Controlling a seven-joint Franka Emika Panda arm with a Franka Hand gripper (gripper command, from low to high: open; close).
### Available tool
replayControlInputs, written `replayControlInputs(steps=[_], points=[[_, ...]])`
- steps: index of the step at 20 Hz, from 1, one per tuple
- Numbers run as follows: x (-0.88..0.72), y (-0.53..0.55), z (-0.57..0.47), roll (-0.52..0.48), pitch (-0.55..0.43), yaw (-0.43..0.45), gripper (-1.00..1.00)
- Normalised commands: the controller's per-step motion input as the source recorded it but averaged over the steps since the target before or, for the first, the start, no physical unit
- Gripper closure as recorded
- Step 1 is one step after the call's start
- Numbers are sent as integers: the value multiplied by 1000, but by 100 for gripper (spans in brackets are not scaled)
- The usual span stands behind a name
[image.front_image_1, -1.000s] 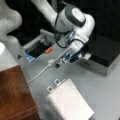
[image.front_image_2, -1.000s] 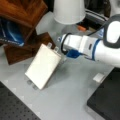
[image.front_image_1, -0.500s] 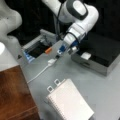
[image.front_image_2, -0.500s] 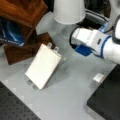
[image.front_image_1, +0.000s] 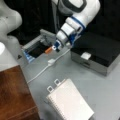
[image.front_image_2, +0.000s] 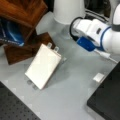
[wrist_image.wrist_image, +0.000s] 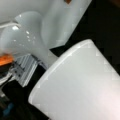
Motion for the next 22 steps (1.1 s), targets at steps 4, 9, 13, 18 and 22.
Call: replayControlInputs(steps=[4, 9, 13, 18, 22], points=[[-697, -95, -18, 461, -335, -73, -100], [-834, -96, -16, 520, -460, -46, -100], [-793, -130, -45, 449, -455, -32, -100], [-640, -105, -58, 447, -394, -28, -100], [-391, -23, -24, 461, -250, -8, -100]])
